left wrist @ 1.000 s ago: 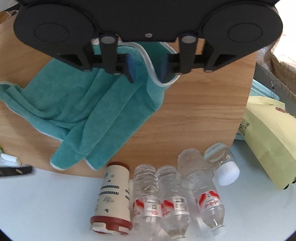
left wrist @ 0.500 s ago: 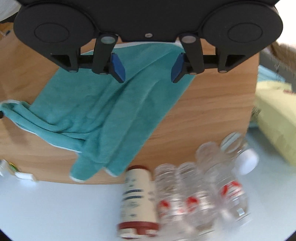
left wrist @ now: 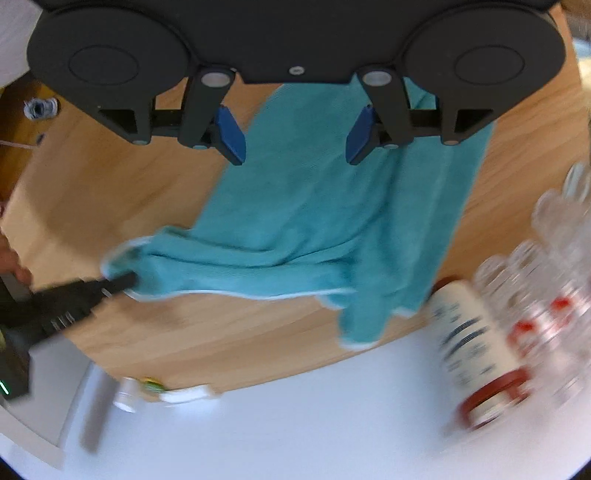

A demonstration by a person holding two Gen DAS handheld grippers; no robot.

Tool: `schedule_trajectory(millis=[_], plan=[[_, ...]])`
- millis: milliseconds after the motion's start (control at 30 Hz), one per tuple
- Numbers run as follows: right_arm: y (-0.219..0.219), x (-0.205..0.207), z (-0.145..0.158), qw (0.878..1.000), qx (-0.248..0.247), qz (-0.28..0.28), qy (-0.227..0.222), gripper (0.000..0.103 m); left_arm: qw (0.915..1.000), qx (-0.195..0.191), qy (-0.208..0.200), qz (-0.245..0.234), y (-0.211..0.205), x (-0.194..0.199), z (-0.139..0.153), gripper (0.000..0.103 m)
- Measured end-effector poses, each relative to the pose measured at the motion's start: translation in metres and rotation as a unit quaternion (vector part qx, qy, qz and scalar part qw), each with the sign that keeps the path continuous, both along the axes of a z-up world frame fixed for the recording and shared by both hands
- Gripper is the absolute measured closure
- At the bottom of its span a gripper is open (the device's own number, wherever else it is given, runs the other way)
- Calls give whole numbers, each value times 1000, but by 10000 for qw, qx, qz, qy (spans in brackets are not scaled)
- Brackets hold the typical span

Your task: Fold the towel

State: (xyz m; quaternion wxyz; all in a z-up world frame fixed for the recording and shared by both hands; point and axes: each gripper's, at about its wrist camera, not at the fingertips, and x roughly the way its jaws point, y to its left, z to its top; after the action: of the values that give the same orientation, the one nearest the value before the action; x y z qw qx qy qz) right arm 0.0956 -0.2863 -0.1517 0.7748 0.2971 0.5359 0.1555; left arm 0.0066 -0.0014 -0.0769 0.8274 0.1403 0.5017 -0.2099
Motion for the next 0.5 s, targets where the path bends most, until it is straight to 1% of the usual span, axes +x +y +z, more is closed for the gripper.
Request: schedule_trajectory(millis=[67, 133, 167, 200, 300, 400, 500], plan=[[0, 6, 12, 9998, 164, -3, -99, 95, 9999, -100, -31, -127, -17, 0, -1, 35], [-2, 12, 24, 9993, 346, 30, -151, 95, 9992, -255, -34, -313, -35, 1, 0, 35], [-4, 17, 31, 9988, 459, 29, -175, 95, 9985, -336, -65, -429, -47, 1, 1, 33], [-3, 21, 37, 9983, 547, 47, -205, 95, 9978, -398, -121, -521, -59, 1, 3, 30], [7, 33, 55, 9970, 677, 223, -311, 95, 9962, -470, -303, -665, -80, 1, 6, 27], [16, 45, 66, 9956, 744, 397, -406, 95, 9958, -471, -455, -638, -102, 4, 4, 27], [22, 53, 73, 9943, 797, 540, -467, 95, 9952, -554, -641, -486, -115, 5, 1, 29]])
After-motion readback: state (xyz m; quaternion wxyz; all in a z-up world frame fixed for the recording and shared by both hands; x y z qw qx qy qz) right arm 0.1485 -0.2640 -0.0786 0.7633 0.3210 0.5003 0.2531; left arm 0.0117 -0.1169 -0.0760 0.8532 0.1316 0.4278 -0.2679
